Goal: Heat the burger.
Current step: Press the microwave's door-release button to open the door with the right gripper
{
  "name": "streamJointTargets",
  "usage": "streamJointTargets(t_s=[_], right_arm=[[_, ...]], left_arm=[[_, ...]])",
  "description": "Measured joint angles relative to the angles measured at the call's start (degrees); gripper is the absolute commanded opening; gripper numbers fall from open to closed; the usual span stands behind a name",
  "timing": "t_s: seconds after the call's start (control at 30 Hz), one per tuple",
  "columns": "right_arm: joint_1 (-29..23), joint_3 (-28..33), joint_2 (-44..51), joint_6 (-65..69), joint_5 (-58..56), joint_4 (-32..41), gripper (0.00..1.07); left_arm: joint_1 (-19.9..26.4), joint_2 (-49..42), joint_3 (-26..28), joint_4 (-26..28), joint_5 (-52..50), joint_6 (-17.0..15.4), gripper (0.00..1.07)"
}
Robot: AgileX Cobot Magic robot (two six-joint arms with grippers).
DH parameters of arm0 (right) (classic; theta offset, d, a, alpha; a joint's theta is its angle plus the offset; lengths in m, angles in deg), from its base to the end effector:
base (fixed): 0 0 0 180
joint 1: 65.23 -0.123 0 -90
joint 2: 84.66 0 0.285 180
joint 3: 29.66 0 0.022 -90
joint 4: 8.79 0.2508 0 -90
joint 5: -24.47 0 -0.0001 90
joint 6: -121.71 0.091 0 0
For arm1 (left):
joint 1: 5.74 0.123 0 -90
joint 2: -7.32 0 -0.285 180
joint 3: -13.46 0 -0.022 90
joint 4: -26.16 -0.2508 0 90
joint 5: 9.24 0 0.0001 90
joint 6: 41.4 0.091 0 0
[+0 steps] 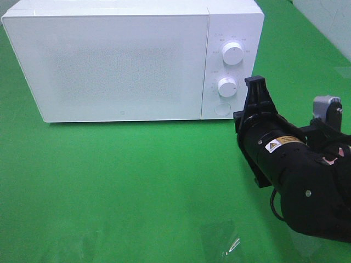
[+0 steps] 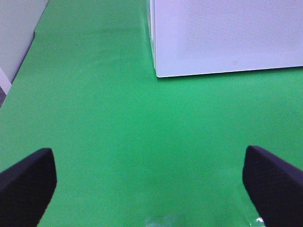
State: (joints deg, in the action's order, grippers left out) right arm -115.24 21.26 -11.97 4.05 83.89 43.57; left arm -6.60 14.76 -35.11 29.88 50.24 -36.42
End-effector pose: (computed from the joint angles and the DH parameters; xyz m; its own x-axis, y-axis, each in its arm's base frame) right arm 0.2145 0.1592 0.1450 -0.1299 0.9778 -0.1645 0.2580 0.1936 0.9465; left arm -0.0050 -0.0050 0.2792 -0.4253 0.0602 -0.9030 0.0885 0.9958 0.0247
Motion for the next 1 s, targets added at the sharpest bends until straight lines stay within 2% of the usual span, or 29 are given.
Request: streamJointTargets(t_s=[0.17,0.37,0.43,0.7,1.0], right_arm=[[0.2,0.0,-0.1,1.7,-1.3,0.0,0.0],[5.4,0.0,-0.2,3.0,-6.5,-2.6,0.0],[8.8,0.0,-0.2,6.2,-9.0,-6.6,0.0],[13.0,-1.0,-1.8,9.9,-9.9,-11.4,0.0],[13.9,-5.6,-9.4,18.6,-10.0,-17.1,0.0]], left_arm=[[0.0,0.0,0.0,0.0,0.0,0.0,1.0],[0.0,0.0,0.0,0.0,0.0,0.0,1.0],[0.0,0.0,0.0,0.0,0.0,0.0,1.0],[0.0,0.0,0.0,0.0,0.0,0.0,1.0],[0.0,0.0,0.0,0.0,0.0,0.0,1.0]])
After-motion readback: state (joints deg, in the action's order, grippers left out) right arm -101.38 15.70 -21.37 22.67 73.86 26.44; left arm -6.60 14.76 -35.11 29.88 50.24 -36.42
